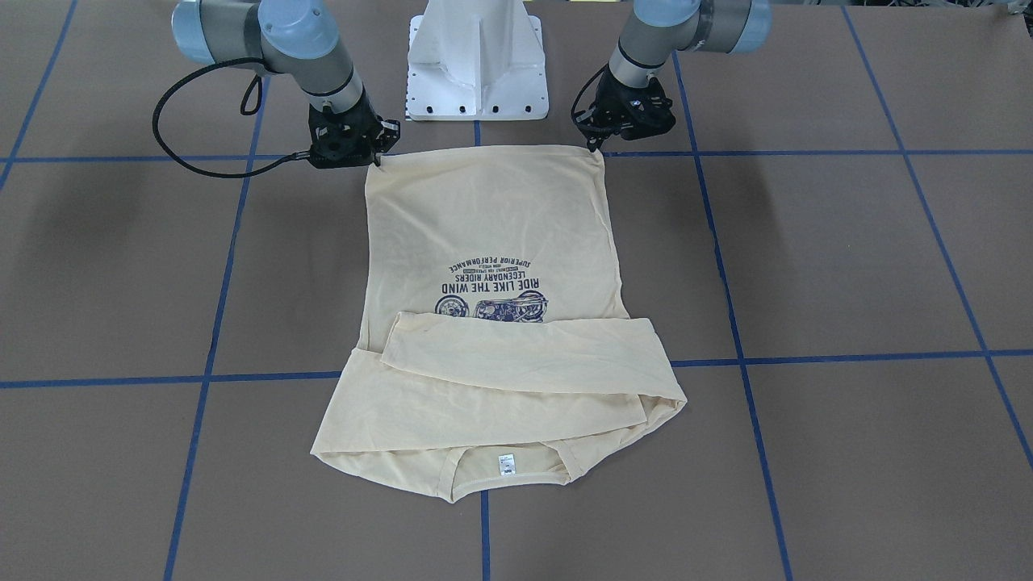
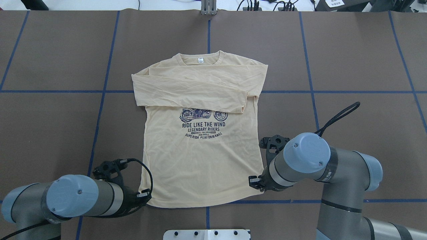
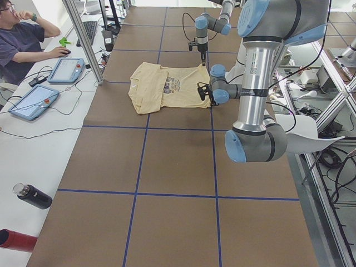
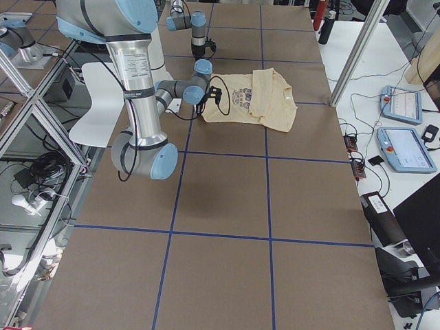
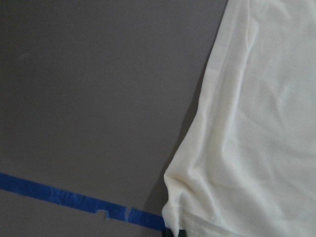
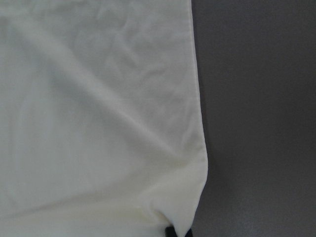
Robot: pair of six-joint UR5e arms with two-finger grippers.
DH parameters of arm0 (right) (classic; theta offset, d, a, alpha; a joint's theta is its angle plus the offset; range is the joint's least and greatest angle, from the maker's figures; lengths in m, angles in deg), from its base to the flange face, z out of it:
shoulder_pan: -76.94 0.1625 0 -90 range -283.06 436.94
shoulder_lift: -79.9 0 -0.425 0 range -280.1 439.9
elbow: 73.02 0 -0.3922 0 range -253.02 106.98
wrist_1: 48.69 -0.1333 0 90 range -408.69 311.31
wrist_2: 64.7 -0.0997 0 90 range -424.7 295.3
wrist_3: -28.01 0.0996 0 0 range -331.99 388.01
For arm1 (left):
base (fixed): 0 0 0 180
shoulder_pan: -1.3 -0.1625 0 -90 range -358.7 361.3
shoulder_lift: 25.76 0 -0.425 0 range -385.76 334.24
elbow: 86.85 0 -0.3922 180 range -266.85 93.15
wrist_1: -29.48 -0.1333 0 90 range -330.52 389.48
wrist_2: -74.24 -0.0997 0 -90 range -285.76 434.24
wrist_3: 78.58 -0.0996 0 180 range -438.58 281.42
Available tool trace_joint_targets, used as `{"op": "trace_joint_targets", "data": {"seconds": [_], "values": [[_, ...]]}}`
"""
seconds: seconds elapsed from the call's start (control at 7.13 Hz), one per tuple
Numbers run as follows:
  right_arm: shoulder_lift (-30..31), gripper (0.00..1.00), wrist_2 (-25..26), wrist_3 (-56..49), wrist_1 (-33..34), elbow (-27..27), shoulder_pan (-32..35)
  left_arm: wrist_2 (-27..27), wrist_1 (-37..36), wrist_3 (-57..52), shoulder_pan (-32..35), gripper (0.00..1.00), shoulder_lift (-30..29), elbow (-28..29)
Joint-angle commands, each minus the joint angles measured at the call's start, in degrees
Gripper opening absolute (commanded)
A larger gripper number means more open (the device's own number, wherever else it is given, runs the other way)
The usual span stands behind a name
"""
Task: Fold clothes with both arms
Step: 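Position both grippers at the hem corners nearest the robot and grasp, then lift the hem with both grippers and carry it toward the collar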
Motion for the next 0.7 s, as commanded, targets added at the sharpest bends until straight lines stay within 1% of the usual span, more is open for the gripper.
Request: {"op": "trace_joint_targets", "data": {"seconds": [0.0,0.14,0.28,0.42,0.56], "values": [[1.83,0.0,-2.74,0.26,0.57,-2.75,0.96,0.39,-0.03,-0.04,0.74,0.0,1.33,-4.43],[3.15,0.0,-2.84,0.35,0.57,-3.9,0.88,0.39,-0.47,-0.04,-0.13,0.0,1.25,-4.27],[6.3,0.0,-3.88,0.35,0.57,-5.13,0.79,0.48,-0.56,-0.04,-0.22,0.0,1.34,-4.62],[9.38,0.0,-7.46,0.35,0.4,-7.14,0.79,0.57,-0.56,-0.04,-2.4,0.0,2.21,-5.32],[9.84,0.0,-12.37,0.35,0.31,-7.42,0.79,1.7,-1.26,-0.04,-4.33,0.0,2.39,-6.37]]}}
